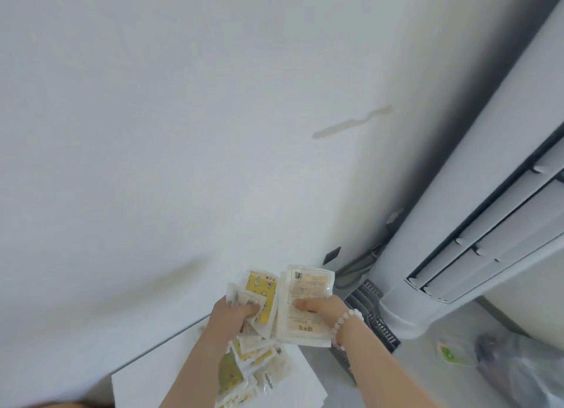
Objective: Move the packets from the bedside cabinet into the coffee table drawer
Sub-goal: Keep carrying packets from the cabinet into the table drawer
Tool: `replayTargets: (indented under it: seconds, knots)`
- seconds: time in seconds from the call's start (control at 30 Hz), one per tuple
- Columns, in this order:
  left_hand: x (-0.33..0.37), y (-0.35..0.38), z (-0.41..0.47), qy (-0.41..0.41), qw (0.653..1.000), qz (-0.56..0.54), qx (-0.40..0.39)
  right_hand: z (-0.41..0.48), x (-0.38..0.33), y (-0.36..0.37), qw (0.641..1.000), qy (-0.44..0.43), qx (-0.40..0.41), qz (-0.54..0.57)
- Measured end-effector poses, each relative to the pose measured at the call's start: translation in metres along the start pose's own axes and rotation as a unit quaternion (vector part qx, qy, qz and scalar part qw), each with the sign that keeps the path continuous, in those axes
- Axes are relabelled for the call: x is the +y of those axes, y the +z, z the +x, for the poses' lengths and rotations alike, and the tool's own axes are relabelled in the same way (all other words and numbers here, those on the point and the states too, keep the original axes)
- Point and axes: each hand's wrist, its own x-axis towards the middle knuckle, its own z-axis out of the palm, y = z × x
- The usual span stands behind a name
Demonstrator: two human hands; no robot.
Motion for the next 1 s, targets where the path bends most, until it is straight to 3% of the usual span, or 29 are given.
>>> replayTargets:
  seconds: [0.43,1.0]
  knots:
    - [0.031,0.054,-0.018,0.034,0.982,0.068,-0.172,-0.059,0.039,-0.051,0.985,-0.034,0.087,0.145]
    - [-0.022,0.203,-0.097,0.049,0.89,0.23,-0.391,-0.16,0.173,-0.144,0.916,-0.029,0.237,0.322]
